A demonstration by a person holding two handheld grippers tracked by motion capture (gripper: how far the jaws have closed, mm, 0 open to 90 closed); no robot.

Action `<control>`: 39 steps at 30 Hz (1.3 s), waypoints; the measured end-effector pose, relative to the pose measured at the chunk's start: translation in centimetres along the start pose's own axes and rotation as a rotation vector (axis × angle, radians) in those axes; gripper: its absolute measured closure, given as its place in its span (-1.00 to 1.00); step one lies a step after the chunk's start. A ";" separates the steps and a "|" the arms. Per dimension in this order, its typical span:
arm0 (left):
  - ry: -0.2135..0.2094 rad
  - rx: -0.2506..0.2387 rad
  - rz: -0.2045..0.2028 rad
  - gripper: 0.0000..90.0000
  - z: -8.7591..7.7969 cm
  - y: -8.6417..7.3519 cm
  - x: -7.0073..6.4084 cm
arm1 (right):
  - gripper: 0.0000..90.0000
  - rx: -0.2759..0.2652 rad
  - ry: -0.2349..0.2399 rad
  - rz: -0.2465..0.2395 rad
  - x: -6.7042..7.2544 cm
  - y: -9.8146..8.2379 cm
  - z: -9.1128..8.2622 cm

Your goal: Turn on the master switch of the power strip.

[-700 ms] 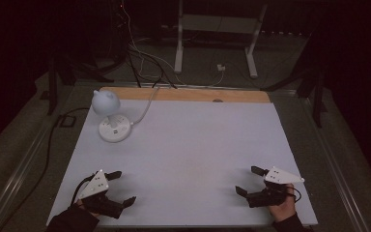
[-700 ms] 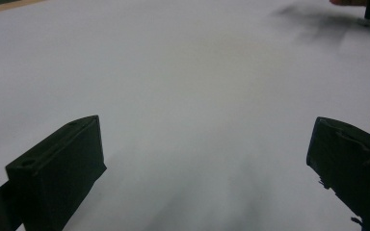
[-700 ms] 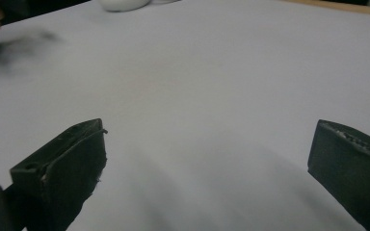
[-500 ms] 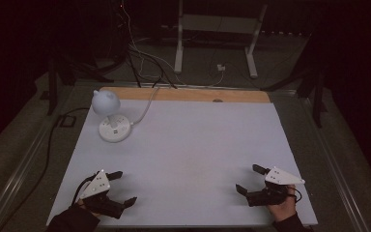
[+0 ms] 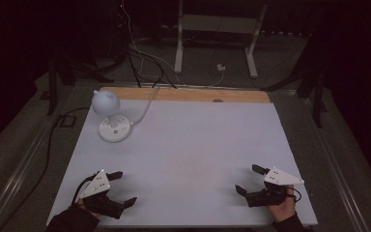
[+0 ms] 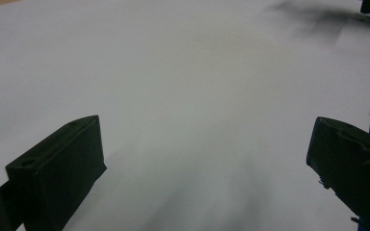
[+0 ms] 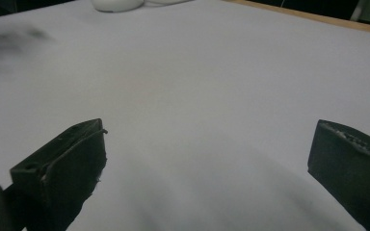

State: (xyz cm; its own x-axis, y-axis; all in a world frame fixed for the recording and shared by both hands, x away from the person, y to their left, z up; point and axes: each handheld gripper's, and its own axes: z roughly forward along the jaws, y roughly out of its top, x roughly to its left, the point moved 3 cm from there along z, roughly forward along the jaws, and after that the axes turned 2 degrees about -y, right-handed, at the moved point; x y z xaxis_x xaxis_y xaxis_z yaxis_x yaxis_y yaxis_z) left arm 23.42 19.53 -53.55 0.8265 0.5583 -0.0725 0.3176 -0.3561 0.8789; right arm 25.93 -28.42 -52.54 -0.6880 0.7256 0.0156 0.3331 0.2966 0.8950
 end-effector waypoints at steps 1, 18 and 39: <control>-0.003 0.003 0.000 -1.00 0.0 0.0 0.0 | -1.00 -0.001 0.001 -0.001 0.0 0.0 0.0; -0.024 0.039 0.009 -0.99 0.6 0.3 -0.3 | -1.00 0.006 -0.023 -0.031 0.2 0.1 -0.1; -0.074 0.033 0.040 -1.00 0.5 2.3 -1.2 | -1.00 -0.028 -0.026 -0.025 0.6 0.6 -0.4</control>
State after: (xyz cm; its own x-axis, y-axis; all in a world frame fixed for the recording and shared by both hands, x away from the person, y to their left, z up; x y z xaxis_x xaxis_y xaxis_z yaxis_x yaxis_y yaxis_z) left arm 23.37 17.66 -51.70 0.8706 0.4865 -0.0730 0.2975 -0.4024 0.8658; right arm 25.50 -28.08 -51.79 -0.6788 0.7341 -0.0180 0.2977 0.2975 0.9071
